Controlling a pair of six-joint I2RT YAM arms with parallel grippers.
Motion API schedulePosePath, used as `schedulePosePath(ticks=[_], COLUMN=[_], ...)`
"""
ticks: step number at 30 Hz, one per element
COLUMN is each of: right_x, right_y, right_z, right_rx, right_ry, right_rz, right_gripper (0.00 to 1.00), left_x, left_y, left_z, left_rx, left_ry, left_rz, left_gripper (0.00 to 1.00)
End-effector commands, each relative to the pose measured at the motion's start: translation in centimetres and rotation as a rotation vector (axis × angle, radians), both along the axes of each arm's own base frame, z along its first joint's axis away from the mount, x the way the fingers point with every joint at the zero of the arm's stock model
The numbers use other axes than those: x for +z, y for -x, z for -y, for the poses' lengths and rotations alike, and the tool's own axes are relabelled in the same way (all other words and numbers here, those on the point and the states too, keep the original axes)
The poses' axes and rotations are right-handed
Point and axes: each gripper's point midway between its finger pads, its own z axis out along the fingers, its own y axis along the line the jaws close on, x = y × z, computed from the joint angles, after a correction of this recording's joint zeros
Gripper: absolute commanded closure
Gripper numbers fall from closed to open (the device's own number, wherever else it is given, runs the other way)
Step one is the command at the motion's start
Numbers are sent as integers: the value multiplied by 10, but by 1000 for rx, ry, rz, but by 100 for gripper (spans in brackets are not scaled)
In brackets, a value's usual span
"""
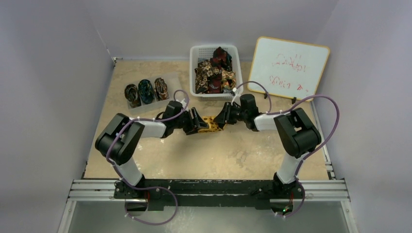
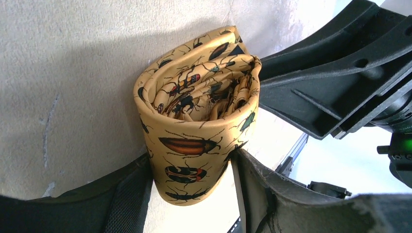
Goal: Roll the ties
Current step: Roll the tie at the center of the board.
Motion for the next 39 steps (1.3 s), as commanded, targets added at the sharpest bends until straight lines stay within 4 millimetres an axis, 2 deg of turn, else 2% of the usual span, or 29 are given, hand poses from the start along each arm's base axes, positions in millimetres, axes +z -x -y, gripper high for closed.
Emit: schedulePosePath(ticks=[1,6,8,11,20,29,33,37,39], right_x=[14,3,-1,-10,-18,-28,-24,-14,1], right_y=[-5,-8,-9,-10,-8,0,3,5,-4], right_z=[-9,-9,-7,-7,-4,0,0,-1,2], right_rx=[47,45,34,34,24,20,25,38,26], right_ry=[-25,2,16,32,49,58,40,20,13], right_rz=[32,6,-5,-24,-37,-55,-48,-50,-16], right_gripper=[66,63,62,62,61,61,61,61,58], left_x=[26,29,29,29,23,14,9,3,3], left_y=[-6,-4,-1,2,-7,-19,-22,-24,-26], left_z=[6,9,8,6,16,16,13,12,12], left_rx=[-3,-5,2,6,6,68,94,88,78], left_ry=[60,98,115,116,142,137,113,74,55], left_rz=[91,92,92,87,44,12,0,-5,0], left_gripper=[43,41,33,29,27,23,24,35,38])
